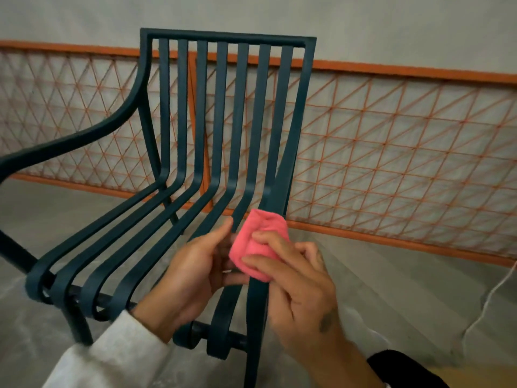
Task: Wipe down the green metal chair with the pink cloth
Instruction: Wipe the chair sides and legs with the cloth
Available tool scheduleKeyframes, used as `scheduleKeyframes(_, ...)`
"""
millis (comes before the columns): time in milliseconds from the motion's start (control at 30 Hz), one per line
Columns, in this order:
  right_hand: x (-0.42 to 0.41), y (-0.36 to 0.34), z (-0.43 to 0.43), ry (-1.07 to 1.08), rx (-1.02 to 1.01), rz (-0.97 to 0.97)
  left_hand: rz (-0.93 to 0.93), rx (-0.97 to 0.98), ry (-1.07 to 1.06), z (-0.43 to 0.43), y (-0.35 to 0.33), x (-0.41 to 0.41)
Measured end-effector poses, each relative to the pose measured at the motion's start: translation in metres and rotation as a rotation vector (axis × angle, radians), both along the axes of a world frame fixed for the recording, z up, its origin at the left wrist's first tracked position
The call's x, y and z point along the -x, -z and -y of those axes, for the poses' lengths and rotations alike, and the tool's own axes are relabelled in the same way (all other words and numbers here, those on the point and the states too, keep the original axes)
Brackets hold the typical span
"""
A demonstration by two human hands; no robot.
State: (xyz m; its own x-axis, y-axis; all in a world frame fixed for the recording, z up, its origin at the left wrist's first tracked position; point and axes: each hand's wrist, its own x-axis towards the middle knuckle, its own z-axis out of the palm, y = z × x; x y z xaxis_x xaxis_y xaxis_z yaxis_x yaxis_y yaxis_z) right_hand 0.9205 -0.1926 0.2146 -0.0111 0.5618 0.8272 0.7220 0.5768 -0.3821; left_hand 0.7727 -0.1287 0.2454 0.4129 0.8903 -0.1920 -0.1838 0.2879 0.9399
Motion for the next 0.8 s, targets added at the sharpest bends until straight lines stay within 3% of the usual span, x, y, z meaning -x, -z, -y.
scheduleKeyframes(233,-0.037,-0.056,-0.073,-0.066,0.436,-0.264,-0.045,-0.068,-0.011,-0.018,-0.018,-0.013)
scheduleKeyframes(367,-0.038,-0.053,-0.069,-0.071,0.403,-0.243,-0.088,-0.139,0.023,-0.026,-0.027,-0.023)
scheduleKeyframes(533,-0.041,-0.048,-0.071,-0.163,0.38,-0.414,-0.079,-0.122,0.081,-0.034,-0.035,-0.02)
scheduleKeyframes(800,-0.044,-0.052,-0.093,-0.021,0.416,-0.39,-0.154,-0.104,0.124,-0.045,-0.047,-0.024)
